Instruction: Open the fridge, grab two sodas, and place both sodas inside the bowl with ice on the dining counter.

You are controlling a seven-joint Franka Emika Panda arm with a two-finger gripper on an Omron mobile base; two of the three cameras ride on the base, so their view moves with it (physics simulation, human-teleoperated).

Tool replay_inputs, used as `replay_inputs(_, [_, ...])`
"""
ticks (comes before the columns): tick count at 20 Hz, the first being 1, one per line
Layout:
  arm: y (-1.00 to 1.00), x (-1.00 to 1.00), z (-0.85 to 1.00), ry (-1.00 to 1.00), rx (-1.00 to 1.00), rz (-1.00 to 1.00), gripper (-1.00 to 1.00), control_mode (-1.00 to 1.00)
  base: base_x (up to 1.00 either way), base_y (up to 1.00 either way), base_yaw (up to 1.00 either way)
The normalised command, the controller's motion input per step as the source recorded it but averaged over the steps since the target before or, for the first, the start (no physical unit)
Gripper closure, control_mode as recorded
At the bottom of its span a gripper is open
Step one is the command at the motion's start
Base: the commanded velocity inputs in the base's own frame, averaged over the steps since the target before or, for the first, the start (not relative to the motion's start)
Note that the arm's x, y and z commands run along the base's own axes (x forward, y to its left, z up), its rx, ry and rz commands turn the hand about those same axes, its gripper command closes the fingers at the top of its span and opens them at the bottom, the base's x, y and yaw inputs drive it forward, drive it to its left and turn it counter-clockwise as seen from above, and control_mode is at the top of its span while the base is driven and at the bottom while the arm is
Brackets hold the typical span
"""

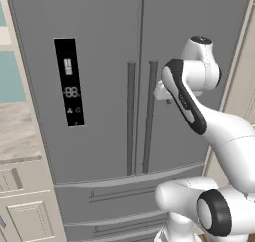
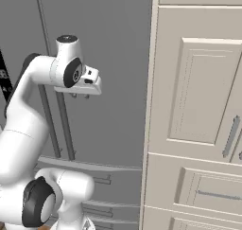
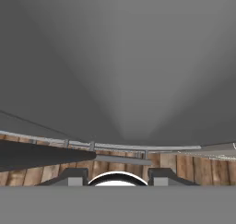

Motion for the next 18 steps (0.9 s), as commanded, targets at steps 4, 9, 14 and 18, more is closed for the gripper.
replay_inputs(4, [0.0,0.0,0.0,0.0,0.0,0.0,-1.0,1.0,-0.13,0.05,0.0])
replay_inputs(9, [0.0,0.0,0.0,0.0,0.0,0.0,-1.0,1.0,-0.69,0.49,0.0])
replay_inputs(14, [0.0,0.0,0.0,0.0,0.0,0.0,-1.0,1.0,-0.36,0.54,0.0])
replay_inputs(18, [0.0,0.0,0.0,0.0,0.0,0.0,-1.0,1.0,-0.16,0.18,0.0])
